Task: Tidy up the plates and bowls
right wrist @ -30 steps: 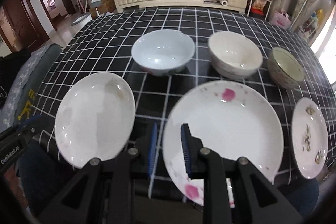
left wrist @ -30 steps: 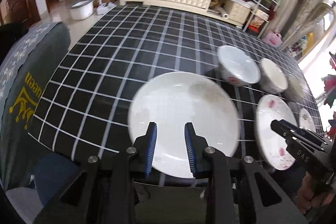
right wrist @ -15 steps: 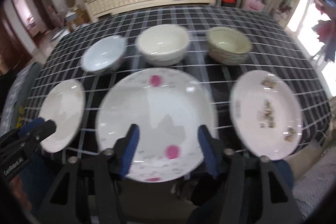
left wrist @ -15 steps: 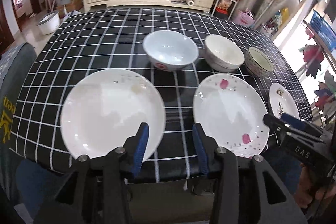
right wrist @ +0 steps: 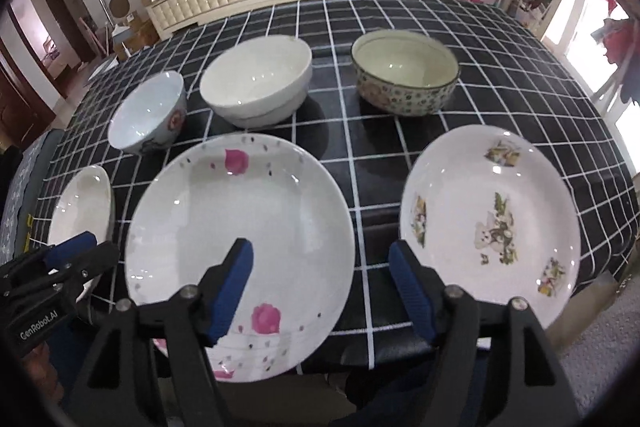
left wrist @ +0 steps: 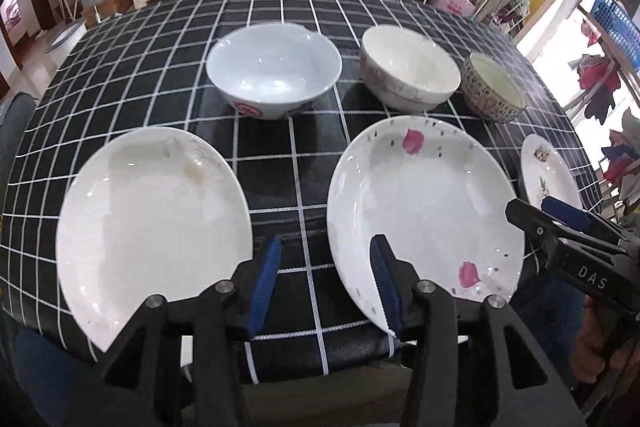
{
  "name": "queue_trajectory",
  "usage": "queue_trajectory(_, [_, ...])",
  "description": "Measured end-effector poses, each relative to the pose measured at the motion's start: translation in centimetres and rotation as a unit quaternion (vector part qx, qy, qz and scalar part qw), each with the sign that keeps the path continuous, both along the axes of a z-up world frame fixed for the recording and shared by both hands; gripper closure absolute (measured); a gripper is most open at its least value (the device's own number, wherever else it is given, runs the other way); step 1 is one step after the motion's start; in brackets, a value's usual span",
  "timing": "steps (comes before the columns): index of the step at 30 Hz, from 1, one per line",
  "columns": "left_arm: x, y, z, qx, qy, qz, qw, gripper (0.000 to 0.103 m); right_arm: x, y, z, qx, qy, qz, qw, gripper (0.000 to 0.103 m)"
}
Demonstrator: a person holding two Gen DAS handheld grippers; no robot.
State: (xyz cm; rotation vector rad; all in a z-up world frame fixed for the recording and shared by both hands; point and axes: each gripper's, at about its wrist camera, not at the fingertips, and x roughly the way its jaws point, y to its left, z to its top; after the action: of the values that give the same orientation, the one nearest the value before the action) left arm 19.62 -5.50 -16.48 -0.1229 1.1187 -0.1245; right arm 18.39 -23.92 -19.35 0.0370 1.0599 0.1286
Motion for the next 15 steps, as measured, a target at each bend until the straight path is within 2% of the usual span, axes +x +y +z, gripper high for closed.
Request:
queue_trajectory(11, [2.2, -0.9, -2.7, 0.001, 0.022, -0.017, 0.9996, 0.059, 1.4, 0.0, -1.4, -0.027, 0.000, 0.009, 1.000, 0.029])
queue_trajectory(15, [2.6, -1.5, -3.1, 0.007, 0.024, -0.025, 0.9994, 0.059, 1.7, 0.0, -1.3, -0.029, -0.010, 0.020, 0.999, 0.036])
